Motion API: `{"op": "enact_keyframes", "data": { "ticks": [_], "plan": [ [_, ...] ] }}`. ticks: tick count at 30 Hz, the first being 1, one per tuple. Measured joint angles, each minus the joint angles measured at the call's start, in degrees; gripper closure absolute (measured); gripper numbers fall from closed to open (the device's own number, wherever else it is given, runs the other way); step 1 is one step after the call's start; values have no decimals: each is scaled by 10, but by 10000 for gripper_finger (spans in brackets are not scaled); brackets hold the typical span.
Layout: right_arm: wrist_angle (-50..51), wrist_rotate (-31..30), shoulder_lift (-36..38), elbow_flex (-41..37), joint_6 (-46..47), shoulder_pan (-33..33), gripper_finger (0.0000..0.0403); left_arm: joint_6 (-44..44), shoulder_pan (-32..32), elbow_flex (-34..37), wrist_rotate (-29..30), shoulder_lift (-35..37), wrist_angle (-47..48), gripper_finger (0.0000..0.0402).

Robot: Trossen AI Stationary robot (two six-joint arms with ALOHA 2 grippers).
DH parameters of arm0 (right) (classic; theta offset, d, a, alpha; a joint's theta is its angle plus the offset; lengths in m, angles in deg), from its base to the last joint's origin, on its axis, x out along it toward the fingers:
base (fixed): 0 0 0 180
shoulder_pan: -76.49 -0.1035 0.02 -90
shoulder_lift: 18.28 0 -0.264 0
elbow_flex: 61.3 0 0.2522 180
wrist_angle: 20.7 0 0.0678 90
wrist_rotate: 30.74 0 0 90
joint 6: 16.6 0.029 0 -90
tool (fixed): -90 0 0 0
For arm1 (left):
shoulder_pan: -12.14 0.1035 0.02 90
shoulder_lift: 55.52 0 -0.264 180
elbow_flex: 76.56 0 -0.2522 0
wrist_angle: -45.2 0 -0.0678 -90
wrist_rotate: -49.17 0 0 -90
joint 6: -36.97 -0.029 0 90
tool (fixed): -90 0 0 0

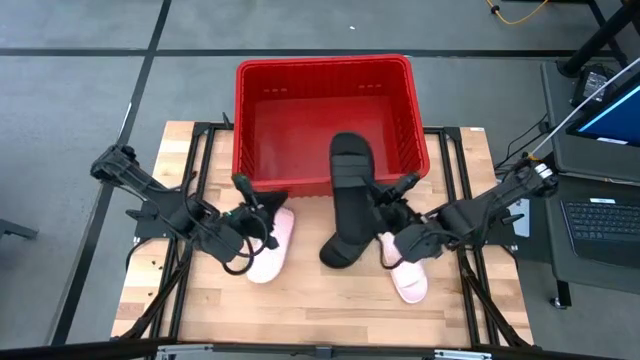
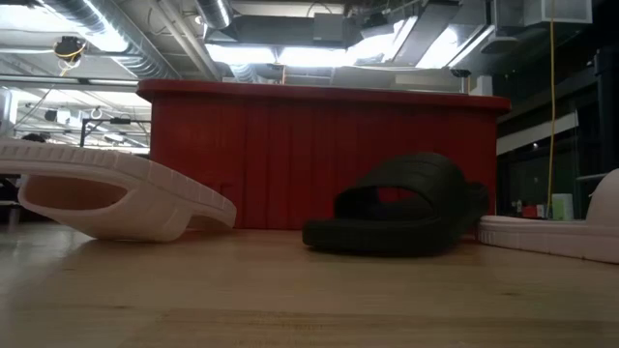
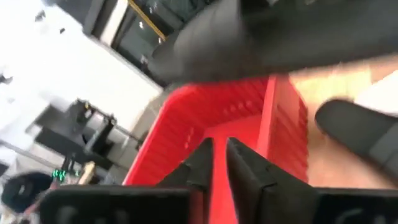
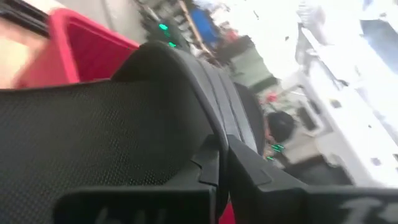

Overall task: Pick and place slides into bin
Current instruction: Put the bottom black slide into the bin

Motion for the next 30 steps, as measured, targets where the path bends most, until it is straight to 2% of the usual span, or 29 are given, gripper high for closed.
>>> {"op": "enact_keyframes", "data": {
  "ticks": [2,4,9,14,18,22,25,28,30],
  "plan": [
    [49,41,23,0,32,12,387,56,-1,0,1,15,55,394],
    [99,75,47,0,64,28,387,93,-1,0,5,26,95,397],
    [207,87,83,0,130,80,387,122,-1,3,13,44,138,400],
    [229,94,96,0,117,138,387,138,13,56,31,75,142,400],
    [227,161,98,0,102,184,387,163,26,110,24,120,136,400],
    [194,187,98,-17,95,230,387,137,36,168,-15,175,68,400],
    [160,201,99,-41,63,267,387,54,48,223,-83,219,-28,401],
    [117,251,101,-58,36,308,387,-42,71,277,-170,267,-143,400],
    [85,271,102,-68,5,332,387,-91,89,308,-199,298,-209,400]
  ]
}}
